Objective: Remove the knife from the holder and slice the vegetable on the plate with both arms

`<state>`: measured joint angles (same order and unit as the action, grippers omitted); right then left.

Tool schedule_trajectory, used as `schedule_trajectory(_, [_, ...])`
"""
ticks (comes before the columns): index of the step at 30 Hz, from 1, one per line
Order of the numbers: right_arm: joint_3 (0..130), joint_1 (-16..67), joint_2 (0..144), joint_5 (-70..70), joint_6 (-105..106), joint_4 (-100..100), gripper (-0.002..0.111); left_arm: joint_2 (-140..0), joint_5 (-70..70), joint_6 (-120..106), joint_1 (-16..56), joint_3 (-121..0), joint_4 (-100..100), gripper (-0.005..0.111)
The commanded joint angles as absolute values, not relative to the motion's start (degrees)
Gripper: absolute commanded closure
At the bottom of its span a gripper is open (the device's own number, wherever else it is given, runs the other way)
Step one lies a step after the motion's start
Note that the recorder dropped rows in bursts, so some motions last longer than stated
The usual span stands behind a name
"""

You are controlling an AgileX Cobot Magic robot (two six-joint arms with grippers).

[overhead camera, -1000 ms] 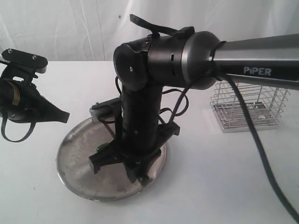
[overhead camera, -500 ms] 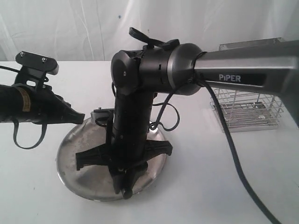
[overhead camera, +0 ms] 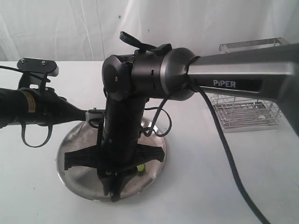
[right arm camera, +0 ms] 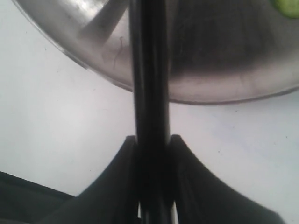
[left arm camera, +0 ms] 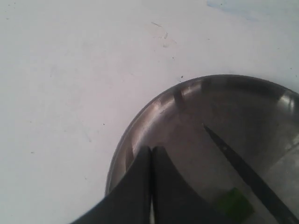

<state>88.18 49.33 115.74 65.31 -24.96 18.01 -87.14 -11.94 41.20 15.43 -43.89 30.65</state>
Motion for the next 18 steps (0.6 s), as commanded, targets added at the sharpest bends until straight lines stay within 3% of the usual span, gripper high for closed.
schedule_trajectory(1, [88.5,49.8,115.5,64.5,-25.9,18.5,0.108,-89.1,-12.9,41.8,13.0,-43.5,27.3,0.106])
schedule_trajectory(18, [88.2,50.8,115.5,59.9,-25.9,18.8,0.108,-92.5,-20.3,46.5,10.8,-43.5,23.5,0.106])
